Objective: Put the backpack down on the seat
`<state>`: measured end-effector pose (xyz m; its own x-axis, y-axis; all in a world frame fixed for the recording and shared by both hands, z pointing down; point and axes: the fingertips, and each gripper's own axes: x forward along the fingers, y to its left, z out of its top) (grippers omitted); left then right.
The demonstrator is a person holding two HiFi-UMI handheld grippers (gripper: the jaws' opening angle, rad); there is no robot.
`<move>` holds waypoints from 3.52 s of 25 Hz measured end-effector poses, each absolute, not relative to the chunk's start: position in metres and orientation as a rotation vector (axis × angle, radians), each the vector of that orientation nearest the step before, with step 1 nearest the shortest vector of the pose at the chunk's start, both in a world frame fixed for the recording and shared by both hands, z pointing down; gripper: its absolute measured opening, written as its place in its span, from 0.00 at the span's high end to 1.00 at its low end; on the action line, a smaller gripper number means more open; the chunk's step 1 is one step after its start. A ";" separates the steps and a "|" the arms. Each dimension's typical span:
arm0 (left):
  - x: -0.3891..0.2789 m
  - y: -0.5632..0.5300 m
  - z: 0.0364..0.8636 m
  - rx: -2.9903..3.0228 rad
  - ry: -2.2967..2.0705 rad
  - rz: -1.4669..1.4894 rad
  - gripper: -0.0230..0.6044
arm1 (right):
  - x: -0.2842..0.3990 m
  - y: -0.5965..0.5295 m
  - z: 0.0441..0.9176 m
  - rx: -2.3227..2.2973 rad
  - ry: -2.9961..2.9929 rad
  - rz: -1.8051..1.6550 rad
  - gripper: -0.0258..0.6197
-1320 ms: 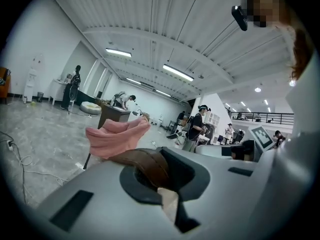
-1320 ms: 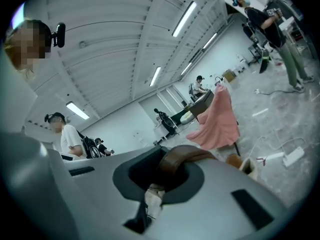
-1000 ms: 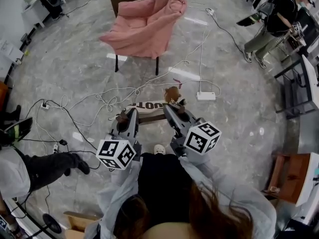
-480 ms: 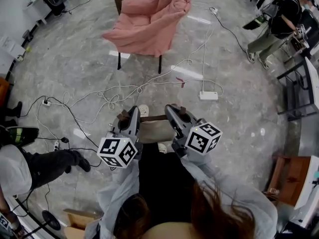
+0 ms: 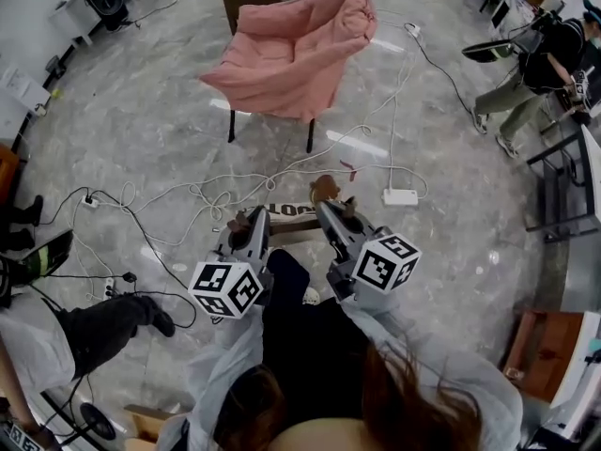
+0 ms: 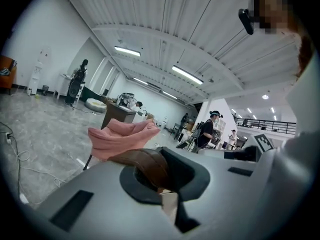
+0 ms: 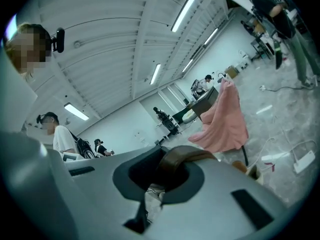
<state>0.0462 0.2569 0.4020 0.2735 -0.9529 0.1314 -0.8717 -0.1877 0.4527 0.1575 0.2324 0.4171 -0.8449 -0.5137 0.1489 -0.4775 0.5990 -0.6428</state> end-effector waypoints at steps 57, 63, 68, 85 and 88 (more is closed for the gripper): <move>-0.216 -0.094 0.356 2.072 -1.868 -0.254 0.94 | -0.107 -0.130 0.365 -0.536 2.684 -1.200 0.95; -0.231 -0.151 0.328 2.139 -1.892 -0.232 0.94 | -0.123 -0.186 0.347 -0.508 2.681 -1.165 0.95; -0.247 -0.199 0.309 2.189 -1.908 -0.215 0.94 | -0.137 -0.218 0.323 -0.446 2.679 -1.141 0.95; -0.249 -0.302 0.217 2.425 -1.908 -0.283 0.94 | -0.142 -0.308 0.239 -0.352 2.666 -0.971 0.95; -0.252 -0.318 0.206 2.463 -1.890 -0.303 0.94 | -0.145 -0.320 0.228 -0.379 2.651 -0.927 0.95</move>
<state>-0.2524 -0.3183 0.2063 0.2472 -0.9588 -0.1398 -0.9545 -0.2658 0.1354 -0.1447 -0.3204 0.2277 -0.9180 -0.3435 -0.1981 -0.1451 0.7559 -0.6384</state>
